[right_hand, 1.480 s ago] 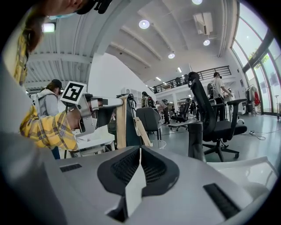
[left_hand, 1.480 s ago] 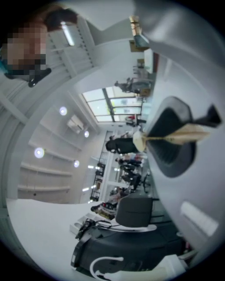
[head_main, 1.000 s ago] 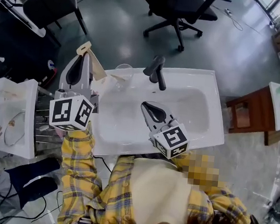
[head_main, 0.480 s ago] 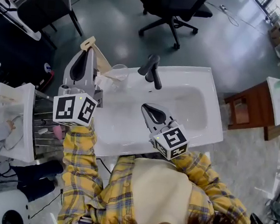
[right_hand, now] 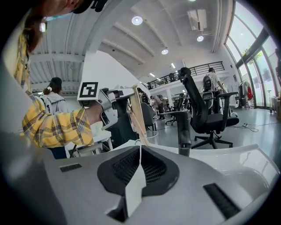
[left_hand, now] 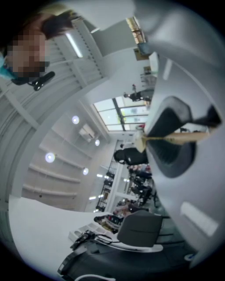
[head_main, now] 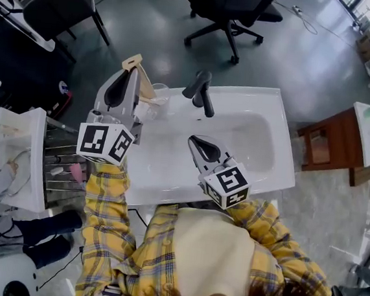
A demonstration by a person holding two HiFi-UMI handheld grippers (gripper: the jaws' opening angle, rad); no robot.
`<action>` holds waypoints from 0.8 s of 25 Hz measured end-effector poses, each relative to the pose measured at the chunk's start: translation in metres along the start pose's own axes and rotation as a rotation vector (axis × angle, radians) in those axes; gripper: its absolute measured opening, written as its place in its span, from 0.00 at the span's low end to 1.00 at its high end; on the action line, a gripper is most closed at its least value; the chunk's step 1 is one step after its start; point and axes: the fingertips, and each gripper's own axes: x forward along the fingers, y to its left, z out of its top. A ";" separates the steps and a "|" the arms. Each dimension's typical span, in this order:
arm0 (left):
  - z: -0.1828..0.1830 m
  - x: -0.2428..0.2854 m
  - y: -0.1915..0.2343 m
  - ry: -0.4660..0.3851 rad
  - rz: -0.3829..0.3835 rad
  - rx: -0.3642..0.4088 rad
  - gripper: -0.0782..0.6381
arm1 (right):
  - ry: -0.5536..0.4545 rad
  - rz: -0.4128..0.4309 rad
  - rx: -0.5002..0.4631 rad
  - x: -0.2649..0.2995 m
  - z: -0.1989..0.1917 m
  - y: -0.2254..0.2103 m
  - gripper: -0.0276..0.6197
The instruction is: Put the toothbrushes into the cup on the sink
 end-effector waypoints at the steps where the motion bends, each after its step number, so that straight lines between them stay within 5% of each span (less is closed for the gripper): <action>1: -0.003 0.000 -0.001 0.010 -0.008 0.003 0.14 | 0.001 0.001 0.002 0.000 -0.001 0.000 0.07; 10: -0.003 0.003 -0.020 -0.039 -0.145 -0.020 0.14 | 0.006 0.008 0.009 0.001 -0.004 0.000 0.07; 20: -0.028 0.005 -0.019 0.017 -0.157 -0.015 0.14 | 0.010 -0.007 0.028 -0.004 -0.006 -0.005 0.07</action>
